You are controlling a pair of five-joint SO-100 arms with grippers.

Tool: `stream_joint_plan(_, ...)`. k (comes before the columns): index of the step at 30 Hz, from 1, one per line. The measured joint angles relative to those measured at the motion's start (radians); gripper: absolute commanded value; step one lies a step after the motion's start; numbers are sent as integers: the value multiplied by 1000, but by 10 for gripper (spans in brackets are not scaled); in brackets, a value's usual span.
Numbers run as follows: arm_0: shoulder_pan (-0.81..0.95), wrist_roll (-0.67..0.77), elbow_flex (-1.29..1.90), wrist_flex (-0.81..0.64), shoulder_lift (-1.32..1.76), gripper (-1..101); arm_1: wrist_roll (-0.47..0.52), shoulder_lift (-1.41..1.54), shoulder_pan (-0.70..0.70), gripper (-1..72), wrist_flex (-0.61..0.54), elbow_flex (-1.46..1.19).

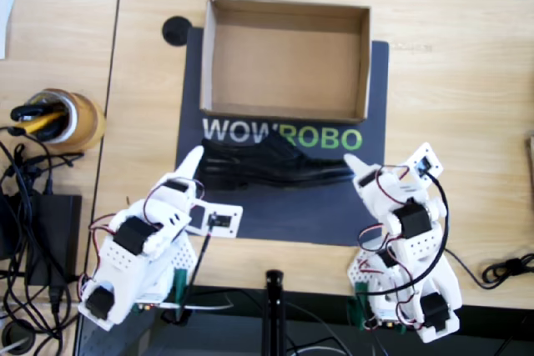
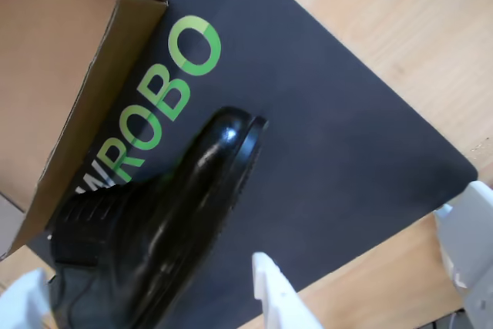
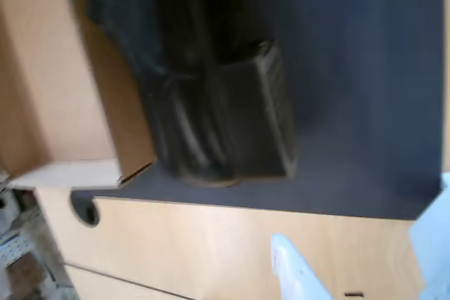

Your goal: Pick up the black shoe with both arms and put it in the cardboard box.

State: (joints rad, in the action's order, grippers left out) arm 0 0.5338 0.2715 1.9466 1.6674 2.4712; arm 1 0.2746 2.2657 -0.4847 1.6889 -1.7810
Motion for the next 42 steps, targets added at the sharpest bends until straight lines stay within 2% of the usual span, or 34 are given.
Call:
stream_joint_plan(7,40,69,9,-8,-100,747,11,0,0,503,6,-52)
stream_joint_plan(12,61,104,40,-3,-110,822,17,-2,-20,507,5,-72)
stream_joint_plan(17,97,121,126,-25,-126,829,12,-14,-55,509,9,-118)
stream_joint_plan(23,127,141,178,-94,-176,831,-5,-64,-91,520,-37,-156)
stream_joint_plan(32,110,158,183,-224,-331,831,-41,-147,-117,516,-166,-258)
stream_joint_plan(42,43,101,187,-370,-541,830,-55,-268,-120,511,-302,-281)
